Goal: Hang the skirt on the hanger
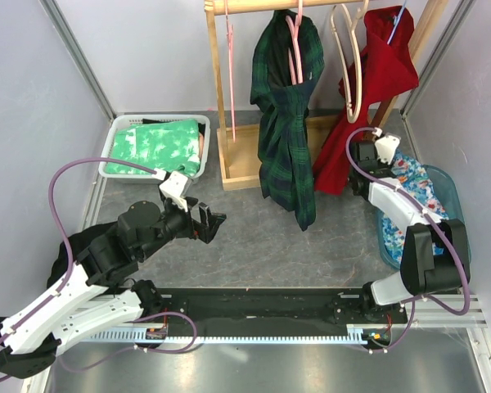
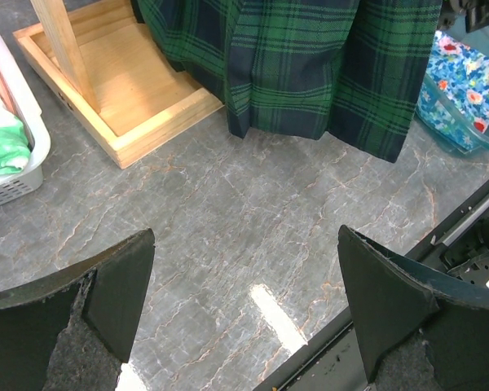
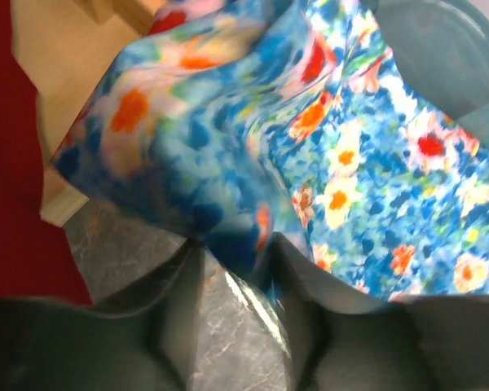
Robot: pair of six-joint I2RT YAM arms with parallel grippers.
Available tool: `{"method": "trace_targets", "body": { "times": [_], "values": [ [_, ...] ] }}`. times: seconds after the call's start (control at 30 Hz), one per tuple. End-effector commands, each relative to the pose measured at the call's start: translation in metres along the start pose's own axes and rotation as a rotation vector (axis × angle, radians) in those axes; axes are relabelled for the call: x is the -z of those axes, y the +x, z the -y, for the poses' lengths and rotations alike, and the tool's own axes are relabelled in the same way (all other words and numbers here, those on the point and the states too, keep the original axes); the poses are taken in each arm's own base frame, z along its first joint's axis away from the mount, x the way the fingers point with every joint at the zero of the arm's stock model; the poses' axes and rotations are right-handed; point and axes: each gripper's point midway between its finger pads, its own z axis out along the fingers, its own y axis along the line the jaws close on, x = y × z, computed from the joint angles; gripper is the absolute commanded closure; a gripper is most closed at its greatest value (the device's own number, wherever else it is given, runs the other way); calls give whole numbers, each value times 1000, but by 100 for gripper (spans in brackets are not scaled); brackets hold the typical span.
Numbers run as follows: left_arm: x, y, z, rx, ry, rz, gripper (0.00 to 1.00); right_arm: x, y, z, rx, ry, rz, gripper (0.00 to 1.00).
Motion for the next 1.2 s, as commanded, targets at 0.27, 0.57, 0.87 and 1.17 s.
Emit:
{"method": "trace_targets", "body": {
  "times": [0.27, 0.57, 0.87, 1.17],
  "values": [
    [-3, -10, 8, 31, 29, 39, 2, 42, -50, 25, -217, -117, 43, 100],
    [-9, -10, 12, 39, 37, 26, 2, 167, -144, 82, -395, -364, 277, 100],
    [-6, -15, 14, 49, 52, 39, 2, 299, -231, 122, -465, -690, 557, 100],
    [3, -23, 16, 47, 68, 62, 2, 411, -274, 108, -365, -1132, 702, 100]
  ]
}}
